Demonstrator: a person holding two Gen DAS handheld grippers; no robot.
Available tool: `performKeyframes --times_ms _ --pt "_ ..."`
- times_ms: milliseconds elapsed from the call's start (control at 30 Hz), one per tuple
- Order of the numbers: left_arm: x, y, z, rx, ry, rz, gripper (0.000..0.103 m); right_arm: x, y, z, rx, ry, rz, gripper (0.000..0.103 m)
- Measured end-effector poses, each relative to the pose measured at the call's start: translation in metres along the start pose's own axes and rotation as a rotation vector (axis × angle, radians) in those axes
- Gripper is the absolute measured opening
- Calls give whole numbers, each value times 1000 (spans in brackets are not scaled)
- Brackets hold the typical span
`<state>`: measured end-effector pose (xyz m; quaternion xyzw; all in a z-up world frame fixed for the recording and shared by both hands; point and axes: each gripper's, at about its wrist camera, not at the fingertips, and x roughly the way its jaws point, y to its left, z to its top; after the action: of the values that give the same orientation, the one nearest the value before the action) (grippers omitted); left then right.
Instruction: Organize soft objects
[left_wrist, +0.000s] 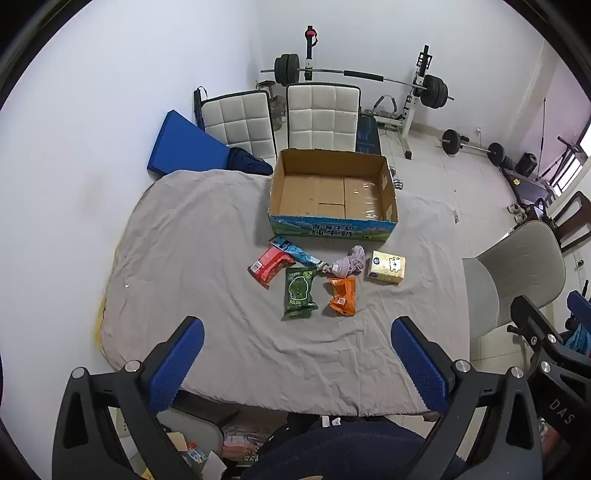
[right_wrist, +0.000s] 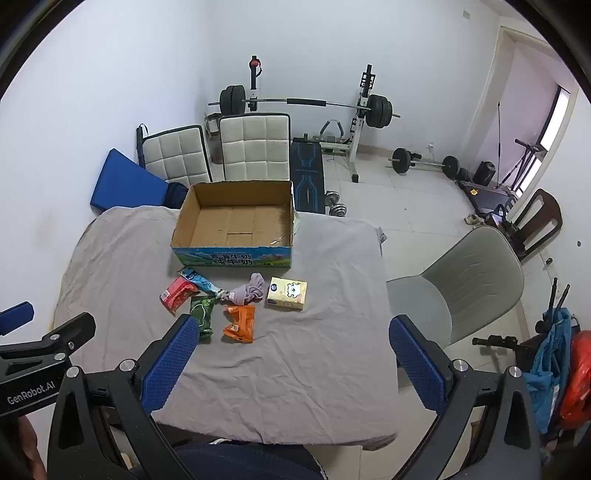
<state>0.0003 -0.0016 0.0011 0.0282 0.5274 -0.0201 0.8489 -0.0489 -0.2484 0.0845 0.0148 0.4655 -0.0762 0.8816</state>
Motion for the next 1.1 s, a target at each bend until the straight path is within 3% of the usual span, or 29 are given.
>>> performKeyframes --times_ms 333,1100 --pt "-10 6 0 19 -53 12 103 -1 -3 2 19 6 -2 103" --pt "-9 6 -1 12 -67 8 103 -3 1 6 21 -5 0 103"
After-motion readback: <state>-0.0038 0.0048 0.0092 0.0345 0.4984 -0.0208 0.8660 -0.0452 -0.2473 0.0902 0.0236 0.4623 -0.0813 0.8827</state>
